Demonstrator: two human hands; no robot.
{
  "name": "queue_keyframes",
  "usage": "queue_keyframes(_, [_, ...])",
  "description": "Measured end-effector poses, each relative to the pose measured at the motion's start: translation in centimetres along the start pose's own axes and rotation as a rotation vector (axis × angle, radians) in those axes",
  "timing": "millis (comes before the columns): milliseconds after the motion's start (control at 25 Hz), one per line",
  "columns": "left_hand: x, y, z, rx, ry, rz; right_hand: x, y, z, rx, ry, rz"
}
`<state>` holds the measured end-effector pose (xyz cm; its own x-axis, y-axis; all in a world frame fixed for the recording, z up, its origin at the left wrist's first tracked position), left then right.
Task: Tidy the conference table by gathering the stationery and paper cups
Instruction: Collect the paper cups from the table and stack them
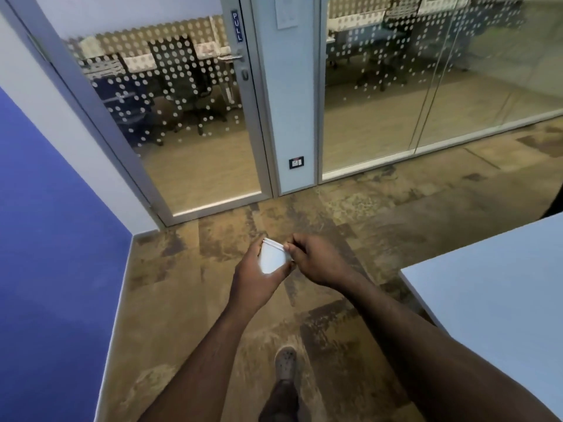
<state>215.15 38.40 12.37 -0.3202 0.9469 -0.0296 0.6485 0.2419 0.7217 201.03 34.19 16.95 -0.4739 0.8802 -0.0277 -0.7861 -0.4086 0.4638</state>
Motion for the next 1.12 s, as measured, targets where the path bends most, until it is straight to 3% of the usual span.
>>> queue_keyframes(200, [-17.3, -5.2, -2.9, -0.014, -0.166, 0.181, -13.3, 5.5, -5.6, -0.016, -0.147, -0.141])
queue_keyframes(480, [-33.8, -16.3, -16.0, -0.011, -0.431, 0.451, -22.8, 20.9, -12.6, -0.004, -0.281, -0.487])
queue_keyframes(800, [-46.9, -33.9, -30.8, 0.008, -0.602, 0.624, -29.1, 39.3, -24.1, -0.043, -0.414, -0.735])
queue_keyframes(960, [-51.5, -42.3, -41.6, 0.070, -0.714, 0.707, -30.1, 50.6, -27.3, -0.048, -0.449, -0.877])
queue_keyframes(1120, [-51.4, -49.0, -55.1, 0.215, -0.906, 0.781, -27.1, 62.2, -27.3, 0.100, -0.452, -1.098])
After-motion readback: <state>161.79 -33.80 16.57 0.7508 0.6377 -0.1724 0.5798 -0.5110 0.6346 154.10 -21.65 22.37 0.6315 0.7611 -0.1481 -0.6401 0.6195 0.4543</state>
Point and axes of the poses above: each hand's wrist, its own x-axis away from the middle knuckle, its own y-axis out of the back of the hand, z = x × y, the point moved 7 cm from there along -x, towards the middle knuckle, and after that the axes turned 13 degrees about -x, right-handed, at the moved point
